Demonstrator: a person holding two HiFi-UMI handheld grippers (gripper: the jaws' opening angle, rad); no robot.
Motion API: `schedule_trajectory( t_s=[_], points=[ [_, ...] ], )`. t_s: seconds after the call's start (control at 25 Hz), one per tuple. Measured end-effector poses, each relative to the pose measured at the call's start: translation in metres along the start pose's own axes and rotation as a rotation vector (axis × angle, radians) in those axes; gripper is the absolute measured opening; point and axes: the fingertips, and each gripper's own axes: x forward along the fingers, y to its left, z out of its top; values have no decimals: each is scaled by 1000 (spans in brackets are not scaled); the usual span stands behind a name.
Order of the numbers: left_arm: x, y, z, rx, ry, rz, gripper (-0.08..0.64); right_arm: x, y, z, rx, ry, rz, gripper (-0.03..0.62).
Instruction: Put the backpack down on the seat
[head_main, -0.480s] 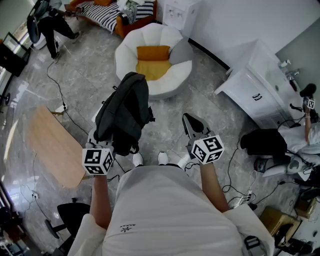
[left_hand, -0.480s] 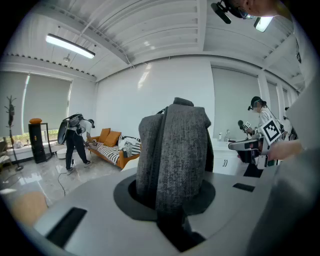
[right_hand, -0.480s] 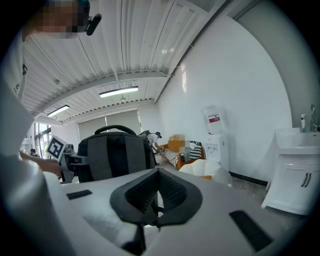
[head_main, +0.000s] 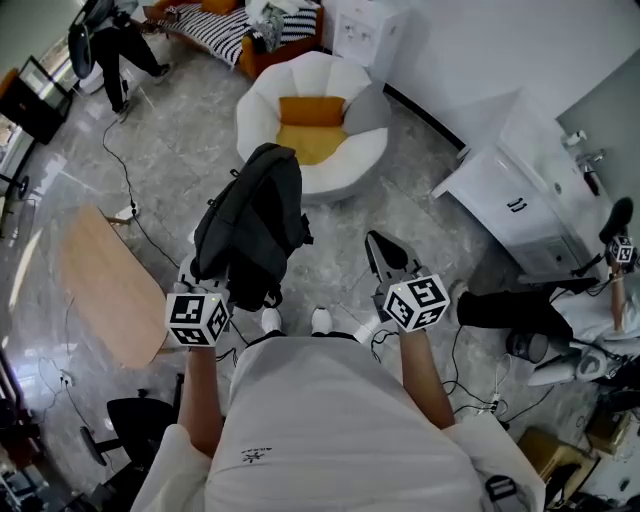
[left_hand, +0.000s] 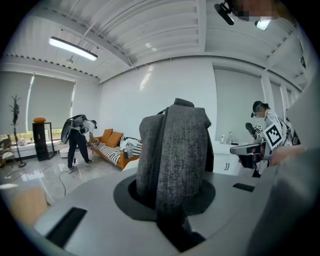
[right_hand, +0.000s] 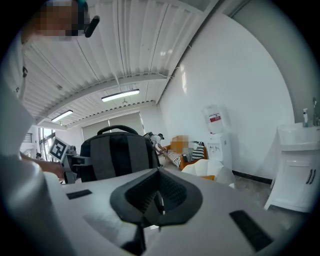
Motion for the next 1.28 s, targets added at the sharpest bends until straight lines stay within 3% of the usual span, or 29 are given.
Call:
schedule_trajectory(
  t_s=[0.2,0.56,1.28],
  points=[
    [-2,-6,1,-46,-21,29,75,-13,-15,-6,57,-14,17,23],
    [1,-20,1,-46,-28,68,75,-18,-26,-15,34,37,69,23],
    [19,7,2,-67,-20,87,75,7,-30,-8,47,29,82,24]
  ],
)
